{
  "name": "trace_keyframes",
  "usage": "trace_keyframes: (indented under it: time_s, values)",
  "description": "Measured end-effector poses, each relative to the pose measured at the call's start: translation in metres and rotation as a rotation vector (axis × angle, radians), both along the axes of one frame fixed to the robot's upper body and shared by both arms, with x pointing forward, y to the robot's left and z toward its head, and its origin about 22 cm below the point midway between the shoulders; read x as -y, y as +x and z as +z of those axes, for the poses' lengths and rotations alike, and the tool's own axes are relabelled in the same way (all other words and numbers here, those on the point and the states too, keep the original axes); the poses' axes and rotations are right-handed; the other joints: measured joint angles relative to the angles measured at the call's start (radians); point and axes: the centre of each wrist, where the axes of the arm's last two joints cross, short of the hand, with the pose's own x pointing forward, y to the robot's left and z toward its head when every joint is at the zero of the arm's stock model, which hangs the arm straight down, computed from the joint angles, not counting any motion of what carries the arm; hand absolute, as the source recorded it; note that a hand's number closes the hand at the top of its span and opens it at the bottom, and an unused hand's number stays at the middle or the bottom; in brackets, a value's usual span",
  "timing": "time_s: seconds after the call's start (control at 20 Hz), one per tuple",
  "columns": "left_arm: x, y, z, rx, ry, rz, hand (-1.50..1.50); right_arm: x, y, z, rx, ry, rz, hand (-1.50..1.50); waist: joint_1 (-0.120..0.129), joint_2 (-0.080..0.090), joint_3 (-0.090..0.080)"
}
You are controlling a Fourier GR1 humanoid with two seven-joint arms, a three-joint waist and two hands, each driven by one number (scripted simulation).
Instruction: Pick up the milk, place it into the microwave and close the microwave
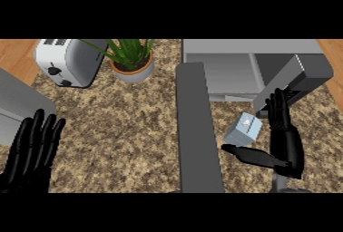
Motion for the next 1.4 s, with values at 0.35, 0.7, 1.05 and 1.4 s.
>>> trace_keyframes:
  time_s: [0.35, 0.7, 1.05, 1.4]
  values:
    - [0.007, -0.019, 0.007, 0.005, -0.002, -0.002, -1.50, 0.021, -0.006, -0.042, -0.033, 0.006, -0.046, -1.50, 0.001, 0.000, 0.000]
    - [0.005, -0.022, 0.006, 0.006, 0.000, 0.002, -1.50, 0.033, -0.003, -0.085, -0.038, 0.028, -0.047, -1.50, 0.003, 0.001, 0.000]
    - [0.003, -0.022, 0.000, -0.001, 0.004, 0.007, -1.50, 0.036, 0.004, -0.123, -0.044, 0.066, -0.052, -1.50, 0.004, 0.001, 0.000]
    - [0.007, -0.025, 0.008, 0.004, 0.017, 0.009, -1.50, 0.046, 0.008, -0.151, -0.052, 0.059, -0.038, -1.50, 0.005, 0.001, 0.000]
